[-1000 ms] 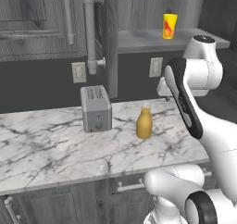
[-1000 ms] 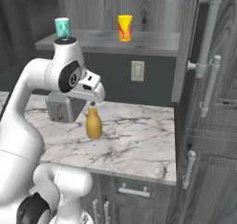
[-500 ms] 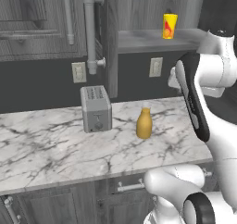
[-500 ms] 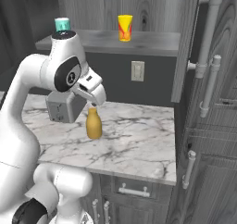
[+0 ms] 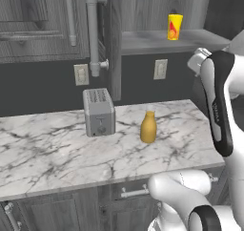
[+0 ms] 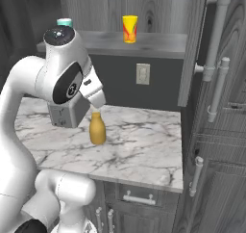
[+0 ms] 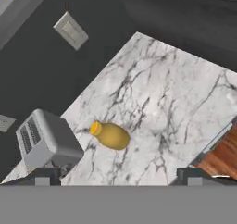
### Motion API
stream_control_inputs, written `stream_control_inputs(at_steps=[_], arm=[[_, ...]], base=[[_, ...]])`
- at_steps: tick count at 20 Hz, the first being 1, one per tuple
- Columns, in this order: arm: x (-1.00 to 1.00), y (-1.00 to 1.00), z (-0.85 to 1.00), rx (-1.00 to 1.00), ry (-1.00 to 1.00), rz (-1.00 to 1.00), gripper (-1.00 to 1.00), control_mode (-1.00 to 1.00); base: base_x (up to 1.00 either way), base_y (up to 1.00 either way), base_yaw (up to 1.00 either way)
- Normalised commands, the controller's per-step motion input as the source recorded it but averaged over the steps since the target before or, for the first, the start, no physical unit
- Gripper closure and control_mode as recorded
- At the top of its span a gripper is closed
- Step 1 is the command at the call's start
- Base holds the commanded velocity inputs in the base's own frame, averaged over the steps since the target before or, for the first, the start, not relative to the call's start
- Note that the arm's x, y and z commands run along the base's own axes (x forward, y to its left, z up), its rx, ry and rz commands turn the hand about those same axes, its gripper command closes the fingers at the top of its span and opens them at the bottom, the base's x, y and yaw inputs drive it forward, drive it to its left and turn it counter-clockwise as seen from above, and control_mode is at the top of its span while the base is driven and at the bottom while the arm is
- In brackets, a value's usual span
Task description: There is a tray on the dining counter. Grab the cup, mug, and pitcher and place them on the tray. The pitcher may be placed next to the tray if it cannot fit the tray.
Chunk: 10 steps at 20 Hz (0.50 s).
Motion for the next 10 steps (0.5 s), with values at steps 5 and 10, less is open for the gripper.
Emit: stream_control_inputs(at_steps=[5, 10], arm=[[0.0, 0.0, 0.47, 0.17, -0.35, -0.24, -1.0, -1.0], [-0.01, -0.1, 0.32, 0.11, -0.29, -0.16, -1.0, -1.0]], base=[[0.0, 0.0, 0.0], [0.0, 0.0, 0.0]])
